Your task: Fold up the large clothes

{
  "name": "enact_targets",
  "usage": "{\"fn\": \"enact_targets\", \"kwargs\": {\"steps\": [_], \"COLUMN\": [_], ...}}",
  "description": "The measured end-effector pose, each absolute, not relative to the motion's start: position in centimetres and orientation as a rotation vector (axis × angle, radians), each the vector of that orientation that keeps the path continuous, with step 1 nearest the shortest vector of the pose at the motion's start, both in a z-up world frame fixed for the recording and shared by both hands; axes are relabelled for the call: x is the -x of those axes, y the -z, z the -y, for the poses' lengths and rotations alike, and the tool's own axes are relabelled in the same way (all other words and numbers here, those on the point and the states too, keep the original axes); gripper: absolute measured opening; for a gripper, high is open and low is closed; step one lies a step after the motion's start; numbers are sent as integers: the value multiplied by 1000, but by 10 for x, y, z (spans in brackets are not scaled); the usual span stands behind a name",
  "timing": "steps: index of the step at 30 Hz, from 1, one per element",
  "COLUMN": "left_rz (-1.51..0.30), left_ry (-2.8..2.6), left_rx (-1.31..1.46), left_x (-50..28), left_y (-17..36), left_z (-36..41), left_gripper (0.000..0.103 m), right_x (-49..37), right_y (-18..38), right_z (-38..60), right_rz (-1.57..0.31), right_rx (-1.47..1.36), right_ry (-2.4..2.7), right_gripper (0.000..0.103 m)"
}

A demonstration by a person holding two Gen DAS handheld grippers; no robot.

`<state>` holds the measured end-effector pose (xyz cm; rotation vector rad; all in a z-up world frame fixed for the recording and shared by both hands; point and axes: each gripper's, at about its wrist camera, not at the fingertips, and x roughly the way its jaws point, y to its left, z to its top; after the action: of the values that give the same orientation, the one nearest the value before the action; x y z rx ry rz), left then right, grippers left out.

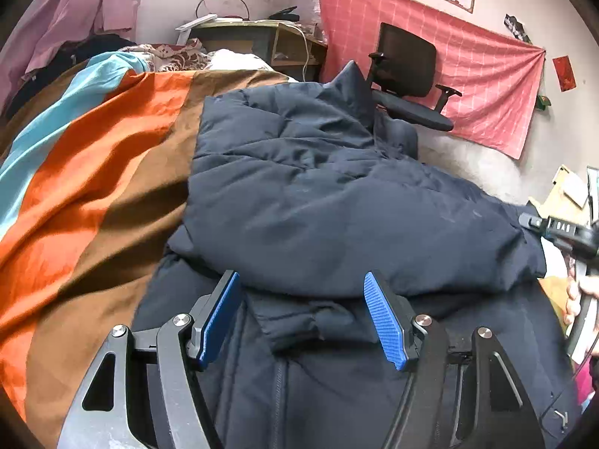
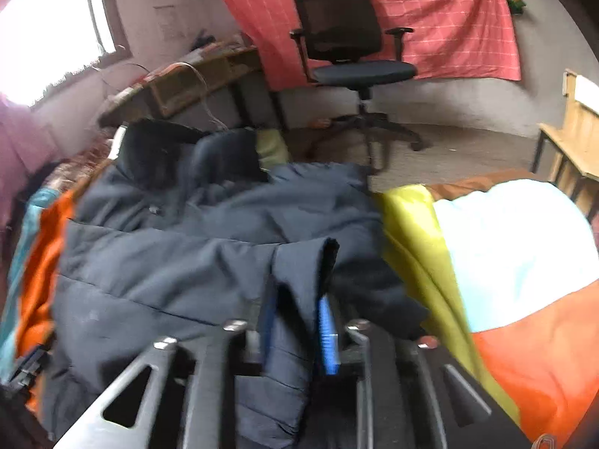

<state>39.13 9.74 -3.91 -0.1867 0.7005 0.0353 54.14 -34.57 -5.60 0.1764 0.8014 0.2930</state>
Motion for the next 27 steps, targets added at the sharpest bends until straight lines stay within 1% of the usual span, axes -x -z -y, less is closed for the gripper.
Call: {"fn": "enact_targets", "kwargs": {"steps": [1, 2, 3, 4, 7, 9, 13, 16, 18, 20, 22, 27], "left_rz": [-696, -690, -682, -674, -639, -622, -641, -710, -719, -707, -711, -728], "left_ry": [-33, -27, -11, 2, 34, 46, 48, 40, 41, 42, 34, 1], "left_rx": [186, 188, 195, 197, 185, 185, 207, 184, 160, 153, 148, 71], "left_x": [-394, -396, -398, -400, -407, -416, -440, -453, -453, -451, -452, -456], "left_y": [39, 39, 37, 37, 34, 32, 38, 55, 66, 73, 79, 92], "left_z": [-100, -102, -104, -106, -106, -105, -104, -100, -98, -98, -98, -87], "left_gripper": [62, 62, 62, 62, 63, 65, 65, 65, 65, 70, 72, 74], "right_x": [-540, -540, -537, -533, -522, -517, -523, -525, -530, -534, -535, -535], "right_y": [57, 55, 51, 46, 34, 32, 54, 76, 86, 92, 98, 110], "right_z": [345, 342, 341, 338, 324, 311, 284, 272, 272, 271, 271, 272], "right_rz": [-792, -780, -751, -713, -613, -591, -672, -691, -707, -720, -720, -697], "right_rx": [-161, -144, -122, -99, -30, -22, 16, 78, 70, 62, 57, 27], "right_ry": [-266, -248, -236, -234, -249, -309, -387, -370, -374, -380, -383, -388], "right_gripper": [36, 49, 60, 63, 64, 64, 63, 63, 63, 63, 63, 63]}}
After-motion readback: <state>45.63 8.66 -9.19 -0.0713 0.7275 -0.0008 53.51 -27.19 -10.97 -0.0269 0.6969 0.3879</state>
